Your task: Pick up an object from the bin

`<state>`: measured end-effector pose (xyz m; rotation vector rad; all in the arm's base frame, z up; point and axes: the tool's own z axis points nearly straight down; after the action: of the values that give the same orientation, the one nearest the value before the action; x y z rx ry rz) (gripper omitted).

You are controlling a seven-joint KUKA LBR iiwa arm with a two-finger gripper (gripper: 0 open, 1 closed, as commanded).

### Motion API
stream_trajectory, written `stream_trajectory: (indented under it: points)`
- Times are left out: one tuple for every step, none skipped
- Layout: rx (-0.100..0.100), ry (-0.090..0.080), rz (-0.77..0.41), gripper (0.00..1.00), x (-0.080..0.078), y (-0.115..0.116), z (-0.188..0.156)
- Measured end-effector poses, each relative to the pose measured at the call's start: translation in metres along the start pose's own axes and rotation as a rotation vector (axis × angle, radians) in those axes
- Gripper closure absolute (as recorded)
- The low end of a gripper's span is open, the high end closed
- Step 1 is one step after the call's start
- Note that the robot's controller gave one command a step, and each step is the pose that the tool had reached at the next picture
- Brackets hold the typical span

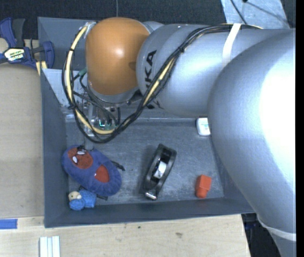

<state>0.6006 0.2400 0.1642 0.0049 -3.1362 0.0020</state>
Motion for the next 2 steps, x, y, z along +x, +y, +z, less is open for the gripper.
stream_trajectory:
  points:
    - [-0.003,-0.006,0.105,0.0,0.074,0.006,0.097]
    - [-0.003,-0.008,0.407,0.0,0.105,-0.013,0.064]
